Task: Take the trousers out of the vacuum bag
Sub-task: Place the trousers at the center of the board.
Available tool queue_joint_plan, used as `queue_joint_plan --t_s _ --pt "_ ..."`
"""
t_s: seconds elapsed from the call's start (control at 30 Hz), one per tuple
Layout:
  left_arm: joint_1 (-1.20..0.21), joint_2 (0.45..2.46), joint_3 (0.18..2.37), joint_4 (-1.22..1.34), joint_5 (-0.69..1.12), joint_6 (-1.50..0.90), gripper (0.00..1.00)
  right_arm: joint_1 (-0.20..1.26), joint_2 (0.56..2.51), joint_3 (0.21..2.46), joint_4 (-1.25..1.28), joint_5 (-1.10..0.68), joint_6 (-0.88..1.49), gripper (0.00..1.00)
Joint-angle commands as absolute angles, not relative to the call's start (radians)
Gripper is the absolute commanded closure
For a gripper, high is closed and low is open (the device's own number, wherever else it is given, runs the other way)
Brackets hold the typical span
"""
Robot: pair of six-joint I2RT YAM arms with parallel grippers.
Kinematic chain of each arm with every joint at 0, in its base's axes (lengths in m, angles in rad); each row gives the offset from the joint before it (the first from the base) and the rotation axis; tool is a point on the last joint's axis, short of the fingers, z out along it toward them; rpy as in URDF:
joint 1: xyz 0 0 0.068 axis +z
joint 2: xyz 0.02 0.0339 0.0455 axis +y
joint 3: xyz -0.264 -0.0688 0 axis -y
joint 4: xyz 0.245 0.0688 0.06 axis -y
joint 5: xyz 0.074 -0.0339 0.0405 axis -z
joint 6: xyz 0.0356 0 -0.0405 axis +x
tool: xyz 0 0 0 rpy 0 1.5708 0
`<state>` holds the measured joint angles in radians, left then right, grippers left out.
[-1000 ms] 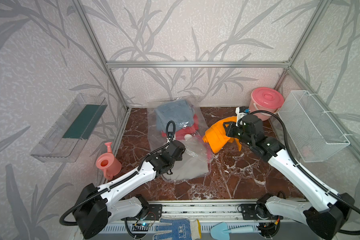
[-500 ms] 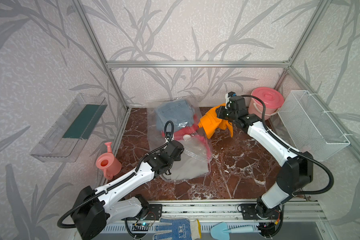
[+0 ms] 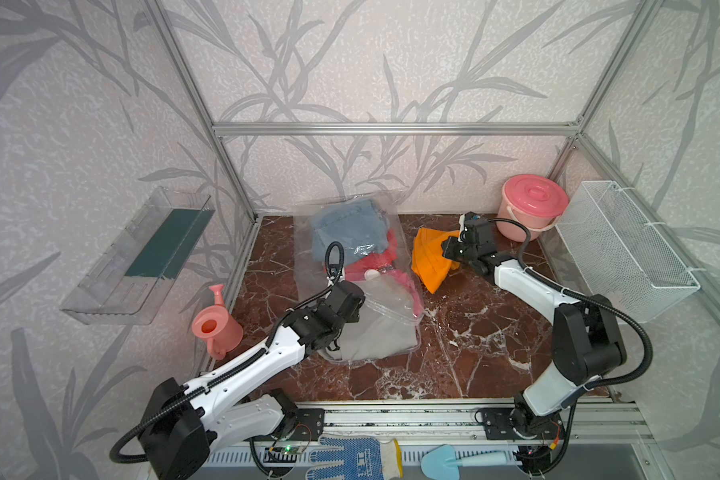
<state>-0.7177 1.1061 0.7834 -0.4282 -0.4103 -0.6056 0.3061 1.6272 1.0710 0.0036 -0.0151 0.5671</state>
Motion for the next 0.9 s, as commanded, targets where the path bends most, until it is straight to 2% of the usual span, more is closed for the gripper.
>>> queue_joint_plan --t_s 0.0,0.23,0.43,0.5,0.6,0.67,0.73,0.87 --pt "-0.708 1.085 0.812 -0.453 -0.415 -0.62 1.0 0.304 1.538 0.957 0.115 0.056 0.632 0.94" --pt "-0.705 1.078 0.812 -0.452 -0.411 -0.62 1.0 0.291 1.445 0.732 0.13 0.161 0.767 0.93" --pt "-0.704 1.075 0.81 -0.447 -0.406 -0.623 1.0 0.257 1.453 0.665 0.124 0.181 0.835 0.88" --pt "-0.704 1.074 0.811 -0.448 -0.405 -0.623 1.0 0.25 1.459 0.646 0.132 0.183 0.85 0.81" --pt "-0.704 1.068 0.811 -0.451 -0.408 -0.624 1.0 0.25 1.453 0.631 0.118 0.184 0.867 0.5" --pt "-0.704 1.065 0.81 -0.452 -0.41 -0.629 1.0 0.249 1.44 0.628 0.102 0.169 0.871 0.39" --pt "-0.703 1.066 0.809 -0.451 -0.407 -0.631 1.0 0.247 1.414 0.615 0.088 0.156 0.884 0.34" --pt "-0.703 1.066 0.808 -0.447 -0.405 -0.634 1.0 0.247 1.361 0.573 0.081 0.153 0.909 0.34"
